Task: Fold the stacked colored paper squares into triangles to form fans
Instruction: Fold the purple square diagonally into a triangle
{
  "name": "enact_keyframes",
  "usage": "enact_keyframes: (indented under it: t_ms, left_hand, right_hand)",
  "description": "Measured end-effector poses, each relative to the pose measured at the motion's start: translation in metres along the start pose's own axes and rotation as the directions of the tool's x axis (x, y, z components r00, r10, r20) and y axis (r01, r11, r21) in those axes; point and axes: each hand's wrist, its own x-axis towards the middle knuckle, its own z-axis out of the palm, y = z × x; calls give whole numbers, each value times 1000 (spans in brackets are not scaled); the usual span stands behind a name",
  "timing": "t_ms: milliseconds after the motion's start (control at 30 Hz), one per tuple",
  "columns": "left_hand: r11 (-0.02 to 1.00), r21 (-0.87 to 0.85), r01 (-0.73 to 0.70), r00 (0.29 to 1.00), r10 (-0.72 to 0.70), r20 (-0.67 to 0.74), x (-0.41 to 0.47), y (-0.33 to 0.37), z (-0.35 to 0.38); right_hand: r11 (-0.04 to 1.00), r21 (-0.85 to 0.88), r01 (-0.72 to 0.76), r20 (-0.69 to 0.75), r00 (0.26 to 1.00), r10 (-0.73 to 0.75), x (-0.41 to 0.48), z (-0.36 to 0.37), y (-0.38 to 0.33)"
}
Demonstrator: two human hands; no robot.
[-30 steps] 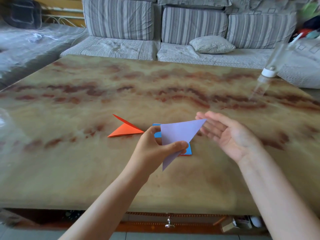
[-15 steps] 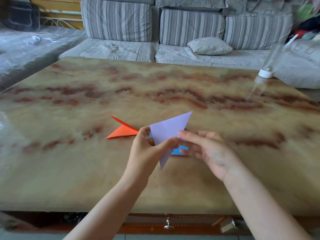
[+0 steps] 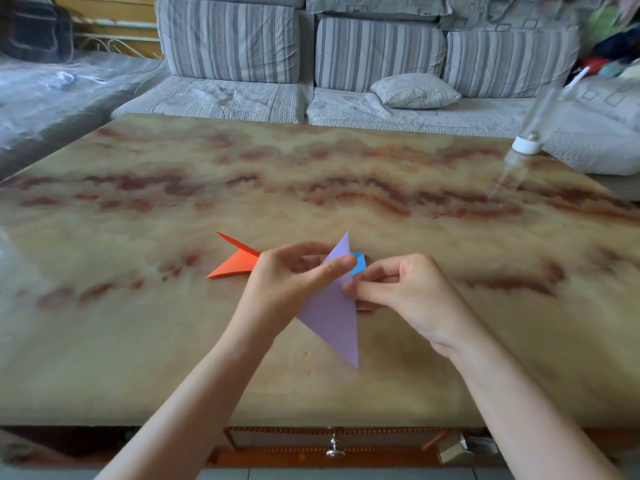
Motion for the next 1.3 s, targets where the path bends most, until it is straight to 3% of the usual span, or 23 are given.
enact_keyframes:
  t_ms: [133,400,667,967,1200,1300]
  left_hand:
    - [999,-36,38,999,-38,0,1,-7,7]
    - [993,-86,-79,984,63,-169,1,-3,3]
    - [949,-250,-191,951,116,-286,6,1,-6]
    - [953,-219,-207,918,112,-380,9,-5,-8]
    - [937,-239,-253,864,108,-492,19,-6,-24]
    - [944,-242,-223,889,95,-449,20,0,-28]
  right_hand:
    - [1000,4,15,30,999,-15,-1,1,1]
    - [1000,1,-3,38,999,3,1,1,1]
    - [999,-31,-27,93,995,30,-1,-3,3]
    - [997,-67,-33,180,983,44,-4,-9,1]
    - [992,-121,-23,153,987,41,-4,-17,4]
    - [997,-56,55,70,996,-51,-2,-22,5]
